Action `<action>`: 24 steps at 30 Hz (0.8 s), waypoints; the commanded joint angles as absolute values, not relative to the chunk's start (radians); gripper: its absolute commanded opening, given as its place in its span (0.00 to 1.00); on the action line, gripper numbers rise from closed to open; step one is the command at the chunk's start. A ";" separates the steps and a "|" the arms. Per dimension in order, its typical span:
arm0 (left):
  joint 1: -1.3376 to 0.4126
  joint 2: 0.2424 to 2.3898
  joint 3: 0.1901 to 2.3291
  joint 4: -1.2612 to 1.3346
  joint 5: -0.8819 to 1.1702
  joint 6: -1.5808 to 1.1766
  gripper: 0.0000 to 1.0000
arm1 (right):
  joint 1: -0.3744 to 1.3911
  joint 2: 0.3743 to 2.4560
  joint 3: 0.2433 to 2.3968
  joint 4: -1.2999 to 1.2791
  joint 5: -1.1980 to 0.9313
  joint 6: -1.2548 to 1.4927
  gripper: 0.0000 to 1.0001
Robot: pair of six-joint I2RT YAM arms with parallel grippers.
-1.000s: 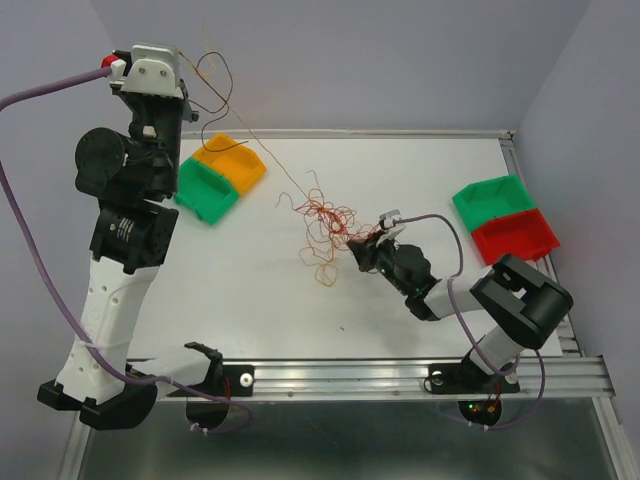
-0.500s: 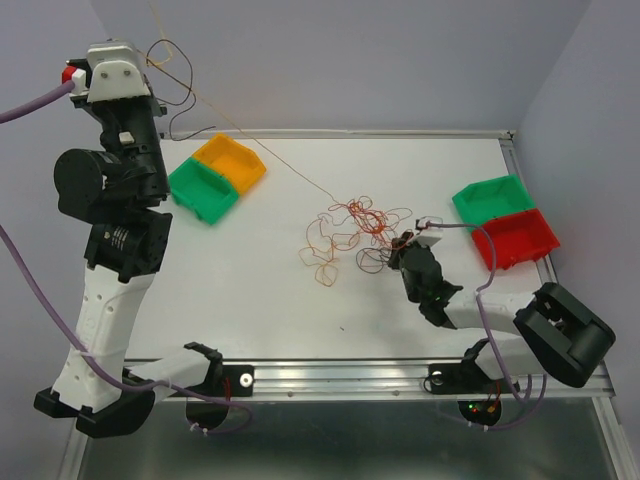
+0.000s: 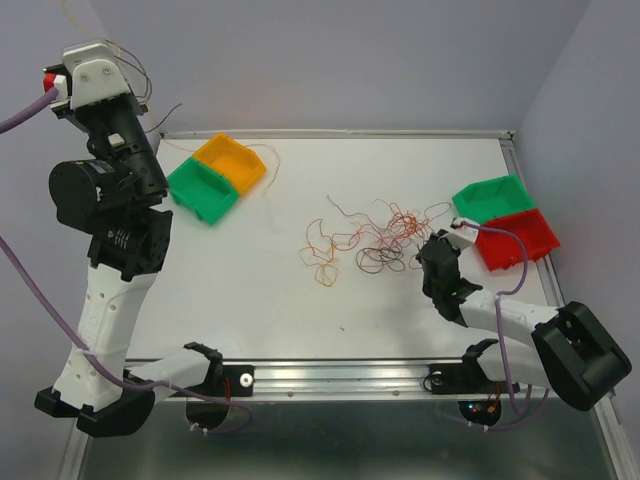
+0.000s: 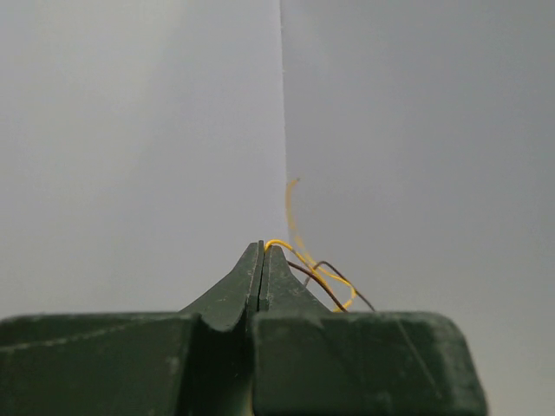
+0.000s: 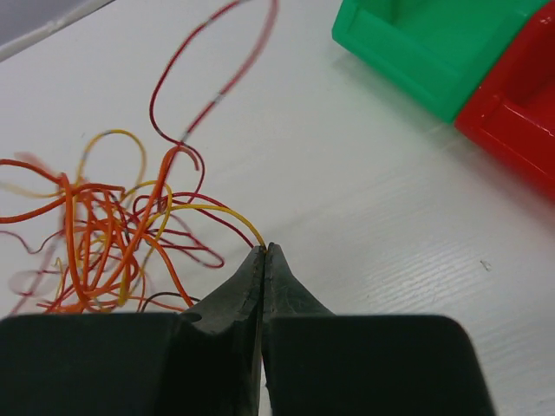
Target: Untangle the cables
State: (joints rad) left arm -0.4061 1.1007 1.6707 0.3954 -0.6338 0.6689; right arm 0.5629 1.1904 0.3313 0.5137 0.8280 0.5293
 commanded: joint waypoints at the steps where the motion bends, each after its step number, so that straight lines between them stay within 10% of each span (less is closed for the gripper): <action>1: -0.405 1.057 1.651 0.514 -0.658 0.683 0.00 | 0.557 1.200 0.353 0.497 0.874 0.569 0.01; 10: -0.410 1.126 1.634 0.078 -0.069 0.381 0.00 | 0.557 1.282 0.517 0.583 0.418 0.373 0.06; 14: -0.410 1.155 1.557 0.078 -0.005 0.327 0.00 | 0.560 1.379 0.671 0.476 0.230 0.305 0.60; 24: -0.410 1.146 1.431 0.094 0.149 0.259 0.00 | 0.610 1.379 0.864 0.182 0.251 0.324 0.72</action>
State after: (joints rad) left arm -0.4065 1.2037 1.4082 0.0090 0.0532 0.3092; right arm 0.5880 1.4609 0.8845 0.2405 0.3038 0.3435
